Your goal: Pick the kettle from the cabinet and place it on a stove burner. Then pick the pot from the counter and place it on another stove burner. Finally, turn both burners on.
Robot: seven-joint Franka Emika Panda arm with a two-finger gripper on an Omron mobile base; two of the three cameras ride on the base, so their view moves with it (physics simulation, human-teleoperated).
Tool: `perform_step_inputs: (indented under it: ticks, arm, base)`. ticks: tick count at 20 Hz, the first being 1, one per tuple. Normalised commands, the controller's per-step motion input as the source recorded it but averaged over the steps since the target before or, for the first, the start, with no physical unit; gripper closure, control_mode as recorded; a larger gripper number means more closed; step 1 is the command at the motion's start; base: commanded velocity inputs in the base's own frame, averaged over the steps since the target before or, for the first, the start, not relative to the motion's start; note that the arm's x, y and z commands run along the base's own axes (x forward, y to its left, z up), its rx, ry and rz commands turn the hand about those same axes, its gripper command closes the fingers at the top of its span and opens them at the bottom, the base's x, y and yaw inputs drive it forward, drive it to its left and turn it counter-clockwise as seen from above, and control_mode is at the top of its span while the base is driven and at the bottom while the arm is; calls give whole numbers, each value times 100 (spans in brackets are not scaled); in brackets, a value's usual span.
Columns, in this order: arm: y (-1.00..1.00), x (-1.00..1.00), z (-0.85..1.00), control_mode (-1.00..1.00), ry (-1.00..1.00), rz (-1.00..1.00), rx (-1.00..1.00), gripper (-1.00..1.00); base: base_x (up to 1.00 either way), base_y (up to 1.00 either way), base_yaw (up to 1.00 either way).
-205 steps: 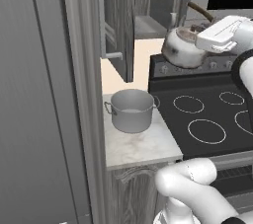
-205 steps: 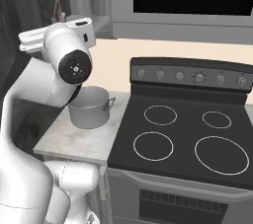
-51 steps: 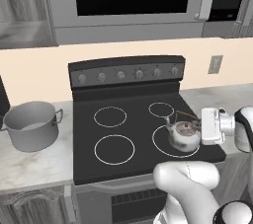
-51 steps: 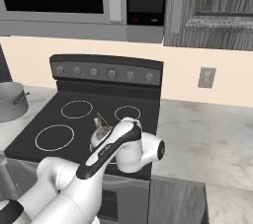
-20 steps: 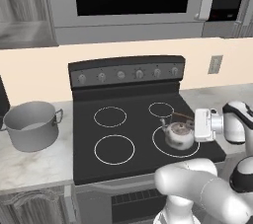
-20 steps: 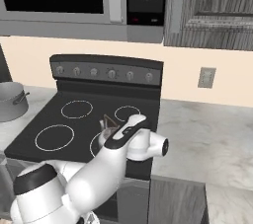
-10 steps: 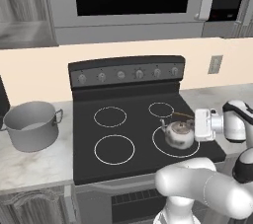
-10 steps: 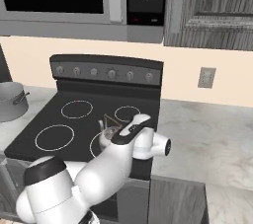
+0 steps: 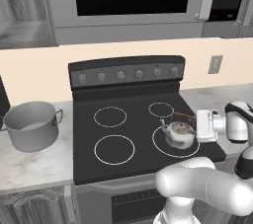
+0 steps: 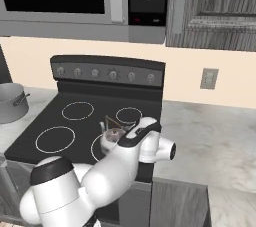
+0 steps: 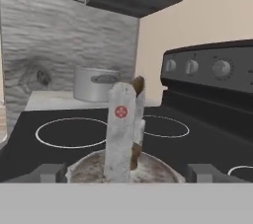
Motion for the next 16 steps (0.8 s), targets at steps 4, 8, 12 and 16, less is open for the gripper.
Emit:
perform_step_inputs:
  ticks: [4,8,12,16]
  arm:
    - [-32,0,8,-100,-1,0,0,-100]
    - [-29,0,17,-100,-4,0,0,-100]
    - [-25,-8,15,-100,-4,0,0,-100]
    - [-17,-37,13,-100,-8,0,0,-100]
  base:
    - [0,0,0]
    - [0,0,0]
    - [0,0,0]
    - [0,0,0]
